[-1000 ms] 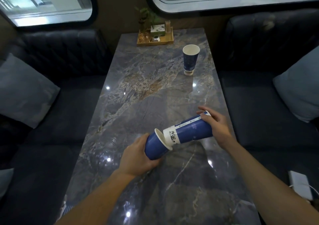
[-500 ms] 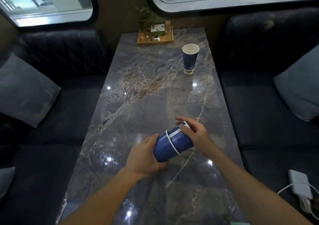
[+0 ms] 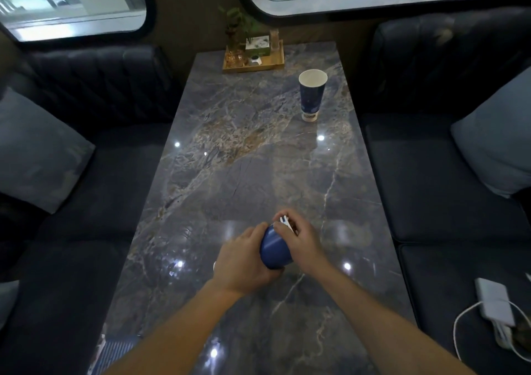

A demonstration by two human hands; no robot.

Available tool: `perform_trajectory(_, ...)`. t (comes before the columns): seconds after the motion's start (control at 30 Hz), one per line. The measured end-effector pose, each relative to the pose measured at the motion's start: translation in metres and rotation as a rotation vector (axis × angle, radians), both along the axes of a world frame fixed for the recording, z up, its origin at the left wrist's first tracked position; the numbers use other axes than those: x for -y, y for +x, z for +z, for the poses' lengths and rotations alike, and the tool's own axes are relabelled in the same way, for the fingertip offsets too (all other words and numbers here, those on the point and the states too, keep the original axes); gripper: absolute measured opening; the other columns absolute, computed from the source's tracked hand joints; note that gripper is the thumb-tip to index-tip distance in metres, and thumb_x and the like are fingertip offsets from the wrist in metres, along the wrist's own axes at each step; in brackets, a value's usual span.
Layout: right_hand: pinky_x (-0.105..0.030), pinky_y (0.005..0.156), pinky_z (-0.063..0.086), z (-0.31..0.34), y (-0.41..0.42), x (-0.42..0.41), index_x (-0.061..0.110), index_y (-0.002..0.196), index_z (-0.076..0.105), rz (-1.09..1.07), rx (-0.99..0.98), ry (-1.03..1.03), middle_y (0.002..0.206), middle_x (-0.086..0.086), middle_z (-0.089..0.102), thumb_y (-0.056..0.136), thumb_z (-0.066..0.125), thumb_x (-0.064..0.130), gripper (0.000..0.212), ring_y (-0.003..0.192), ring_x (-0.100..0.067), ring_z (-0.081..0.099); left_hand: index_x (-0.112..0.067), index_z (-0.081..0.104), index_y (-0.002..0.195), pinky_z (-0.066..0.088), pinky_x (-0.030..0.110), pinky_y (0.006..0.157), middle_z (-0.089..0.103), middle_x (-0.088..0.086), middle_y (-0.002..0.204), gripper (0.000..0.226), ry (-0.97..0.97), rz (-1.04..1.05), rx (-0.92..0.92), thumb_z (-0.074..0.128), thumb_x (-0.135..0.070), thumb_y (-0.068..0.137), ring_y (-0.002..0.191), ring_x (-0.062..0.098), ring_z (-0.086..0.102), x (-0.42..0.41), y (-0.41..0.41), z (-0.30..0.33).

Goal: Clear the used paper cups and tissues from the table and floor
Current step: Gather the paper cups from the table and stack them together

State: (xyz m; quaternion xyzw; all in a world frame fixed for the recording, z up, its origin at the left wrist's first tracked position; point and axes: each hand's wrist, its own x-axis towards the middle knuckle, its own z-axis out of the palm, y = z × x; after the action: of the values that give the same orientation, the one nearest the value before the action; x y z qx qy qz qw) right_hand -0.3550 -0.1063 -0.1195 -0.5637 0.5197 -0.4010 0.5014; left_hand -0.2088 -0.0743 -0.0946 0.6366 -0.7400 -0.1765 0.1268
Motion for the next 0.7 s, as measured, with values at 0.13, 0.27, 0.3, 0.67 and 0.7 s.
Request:
perform_trajectory(0.13, -0.02, 0.071, 0.046, 0.002, 0.0, 0.006, 0.031, 0.081, 0.061, -0.045, -0.014, -0.022, 0.079, 0.017, 0.064, 0.078, 0.054, 0.042, 0.013, 0.075, -0.003, 0.061, -0.033, 0.054, 0.117, 0.052, 0.024, 0.062, 0.069, -0.012, 0.101, 0.07, -0.02, 0.014, -0.001, 0.071, -0.057, 0.053, 0.076, 0.008, 0.066, 0.005, -0.002, 0.003)
perform_trajectory(0.27, -0.024, 0.072, 0.049, 0.007, -0.001, 0.015, 0.029, 0.082, 0.062, -0.069, -0.01, -0.037, 0.081, 0.014, 0.066, 0.073, 0.055, 0.034, 0.012, 0.078, -0.005, 0.062, -0.034, 0.052, 0.119, 0.054, 0.026, 0.064, 0.068, -0.011, 0.101, 0.074, -0.028, 0.005, 0.011, 0.071, -0.059, 0.053, 0.077, 0.008, 0.066, 0.014, -0.002, 0.004)
perform_trajectory(0.3, -0.024, 0.072, 0.05, 0.008, -0.001, 0.018, 0.029, 0.082, 0.062, -0.074, -0.01, -0.037, 0.082, 0.014, 0.066, 0.072, 0.056, 0.033, 0.013, 0.079, -0.005, 0.063, -0.034, 0.051, 0.12, 0.054, 0.026, 0.064, 0.068, -0.011, 0.101, 0.076, -0.028, 0.01, 0.013, 0.072, -0.059, 0.052, 0.077, 0.008, 0.066, 0.016, -0.002, 0.004)
perform_trajectory(0.67, -0.025, 0.067, 0.051, 0.01, 0.0, 0.062, 0.033, 0.082, 0.065, -0.089, 0.04, 0.039, 0.082, 0.01, 0.068, 0.065, 0.057, 0.032, 0.019, 0.079, -0.007, 0.064, -0.032, 0.047, 0.126, 0.055, 0.03, 0.07, 0.065, -0.012, 0.107, 0.084, -0.017, 0.021, 0.014, 0.071, -0.059, 0.051, 0.083, 0.01, 0.065, 0.058, -0.004, 0.001)
perform_trajectory(0.7, -0.025, 0.066, 0.051, 0.011, -0.001, 0.068, 0.032, 0.082, 0.065, -0.091, 0.042, 0.041, 0.082, 0.009, 0.068, 0.064, 0.056, 0.034, 0.02, 0.078, -0.008, 0.065, -0.032, 0.047, 0.126, 0.055, 0.031, 0.07, 0.066, -0.011, 0.107, 0.084, -0.025, 0.019, 0.014, 0.072, -0.059, 0.051, 0.083, 0.01, 0.065, 0.064, -0.004, 0.002)
